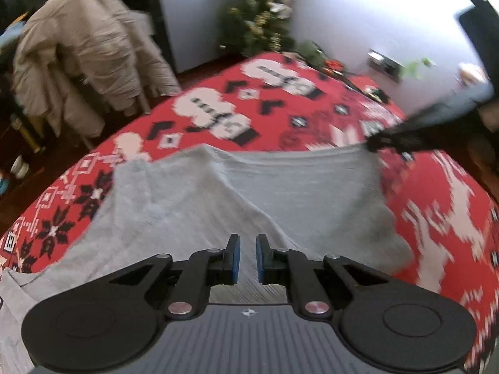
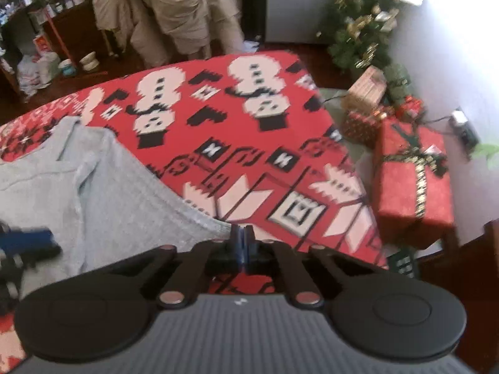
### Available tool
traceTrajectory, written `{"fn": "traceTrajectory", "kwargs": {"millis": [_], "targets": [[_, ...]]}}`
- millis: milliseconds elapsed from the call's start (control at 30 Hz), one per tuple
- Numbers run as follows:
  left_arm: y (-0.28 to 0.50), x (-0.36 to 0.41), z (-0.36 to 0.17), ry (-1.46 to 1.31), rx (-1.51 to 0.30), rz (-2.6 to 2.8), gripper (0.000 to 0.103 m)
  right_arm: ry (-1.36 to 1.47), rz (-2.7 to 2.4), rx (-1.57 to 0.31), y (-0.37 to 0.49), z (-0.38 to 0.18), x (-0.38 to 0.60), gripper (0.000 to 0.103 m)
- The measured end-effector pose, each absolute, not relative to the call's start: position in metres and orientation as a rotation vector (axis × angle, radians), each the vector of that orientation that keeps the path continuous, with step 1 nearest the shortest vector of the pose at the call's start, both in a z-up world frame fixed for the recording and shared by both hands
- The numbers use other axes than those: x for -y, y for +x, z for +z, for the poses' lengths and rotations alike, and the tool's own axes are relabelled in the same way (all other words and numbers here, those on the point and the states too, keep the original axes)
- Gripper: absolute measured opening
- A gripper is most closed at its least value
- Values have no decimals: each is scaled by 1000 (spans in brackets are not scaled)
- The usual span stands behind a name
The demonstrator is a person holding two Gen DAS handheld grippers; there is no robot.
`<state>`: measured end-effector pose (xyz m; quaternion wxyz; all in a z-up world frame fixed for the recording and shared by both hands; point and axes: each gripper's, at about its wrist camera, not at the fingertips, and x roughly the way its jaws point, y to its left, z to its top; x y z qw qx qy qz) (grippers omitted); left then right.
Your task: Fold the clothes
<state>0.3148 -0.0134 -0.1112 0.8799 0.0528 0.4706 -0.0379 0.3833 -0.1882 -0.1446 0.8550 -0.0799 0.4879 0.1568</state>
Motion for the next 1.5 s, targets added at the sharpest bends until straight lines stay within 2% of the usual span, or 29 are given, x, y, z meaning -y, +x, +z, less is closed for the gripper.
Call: {"fn": "traceTrajectory", "kwargs": {"millis": [300, 400, 600, 800, 867, 1100, 1133, 1167, 1200, 1233, 1500], "targets": [[357, -1, -123, 127, -983, -77, 9, -242, 258, -971, 391, -149, 191, 1], [361, 3, -129, 180, -966, -93, 3, -279, 167, -926, 390, -146, 192, 0], [363, 4, -125, 174, -955, -150, 4, -122, 139, -956, 394, -137, 218, 0], [381, 1, -128, 160, -973, -251, 5, -27, 435, -974, 346, -108, 186, 10], [390, -6, -129, 114, -991, -265, 5, -25, 535, -991, 324, -106, 165, 10], [404, -12, -130, 98, -1023, -311, 3, -119, 604, -1051, 285, -137, 115, 6], [405, -11, -129, 106, -1024, -315, 3, -137, 579, -1052, 284, -142, 117, 1], [405, -11, -129, 109, -1025, -314, 3, -129, 549, -1041, 284, -145, 124, 2], [406, -11, -128, 111, -1025, -312, 3, -111, 534, -1044, 285, -145, 129, 10], [406, -12, -126, 105, -1018, -307, 3, -112, 527, -1046, 285, -144, 132, 11], [398, -37, -93, -41, -966, -288, 3, -126, 566, -984, 289, -117, 115, 11]]}}
